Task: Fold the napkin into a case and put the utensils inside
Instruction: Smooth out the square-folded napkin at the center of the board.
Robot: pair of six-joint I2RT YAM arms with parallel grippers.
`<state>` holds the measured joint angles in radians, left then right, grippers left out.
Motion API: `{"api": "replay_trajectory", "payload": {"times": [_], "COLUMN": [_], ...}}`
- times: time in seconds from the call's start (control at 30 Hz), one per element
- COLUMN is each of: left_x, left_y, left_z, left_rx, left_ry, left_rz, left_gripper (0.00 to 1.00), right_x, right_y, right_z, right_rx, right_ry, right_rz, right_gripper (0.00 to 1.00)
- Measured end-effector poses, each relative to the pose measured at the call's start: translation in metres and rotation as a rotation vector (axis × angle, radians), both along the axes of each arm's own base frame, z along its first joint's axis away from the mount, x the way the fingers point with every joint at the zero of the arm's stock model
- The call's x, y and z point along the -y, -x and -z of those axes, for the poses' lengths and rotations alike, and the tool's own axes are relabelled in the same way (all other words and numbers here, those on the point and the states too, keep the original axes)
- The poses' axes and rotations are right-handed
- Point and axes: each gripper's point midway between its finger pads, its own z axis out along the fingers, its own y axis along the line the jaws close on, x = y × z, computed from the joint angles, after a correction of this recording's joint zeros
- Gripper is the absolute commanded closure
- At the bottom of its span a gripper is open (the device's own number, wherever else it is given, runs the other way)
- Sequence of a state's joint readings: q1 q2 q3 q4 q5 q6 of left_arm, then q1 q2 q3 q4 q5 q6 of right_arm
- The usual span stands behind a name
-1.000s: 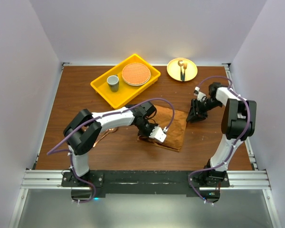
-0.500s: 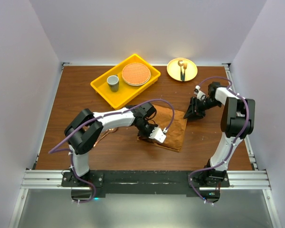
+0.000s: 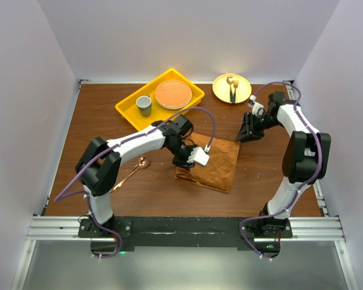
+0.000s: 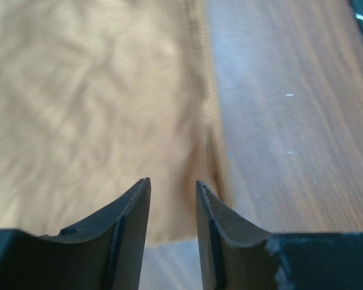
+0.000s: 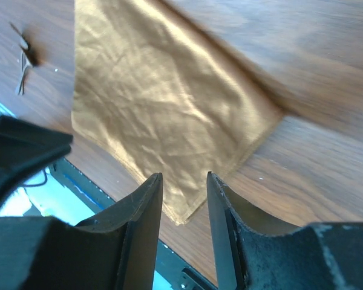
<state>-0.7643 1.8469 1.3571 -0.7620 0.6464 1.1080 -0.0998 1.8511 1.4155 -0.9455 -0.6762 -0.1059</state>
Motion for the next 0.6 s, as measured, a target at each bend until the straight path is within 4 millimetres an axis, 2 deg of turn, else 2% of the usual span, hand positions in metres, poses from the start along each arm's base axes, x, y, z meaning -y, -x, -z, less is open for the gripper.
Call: {"api": "replay_trajectory", "payload": {"times": [0.13,0.27,0.43,0.6], "left_x": [-0.003,-0.004,-0.017,-0.032], "left_y": [-0.016,-0.019,-0.012,-0.002], "left_z": [-0.005,0.002,0.028,0.053], "left_rx": [-0.011,-0.019,-0.042,-0.073], "left_ry": [0.003,-0.009,-0.070,-0.137], "left_rz": [-0.096,-0.149,-0.189,-0.207], "left_gripper": [0.68,0.70,0.72,0.73], "right_x": [-0.017,-0.036,-0.050,-0.044], "right_y": [0.003,0.009,0.012,0.008], "right_z": [0.004,0.015,0.038,0.062], "right_rx": [-0.001,-0.015,-0.044,-0.083], "right_ry": [0.000,0.007,0.037,0.085], "right_rz": [-0.049,-0.102,-0.139,-0.121], "right_gripper": [0.63,0.64,0.65,0.64]}}
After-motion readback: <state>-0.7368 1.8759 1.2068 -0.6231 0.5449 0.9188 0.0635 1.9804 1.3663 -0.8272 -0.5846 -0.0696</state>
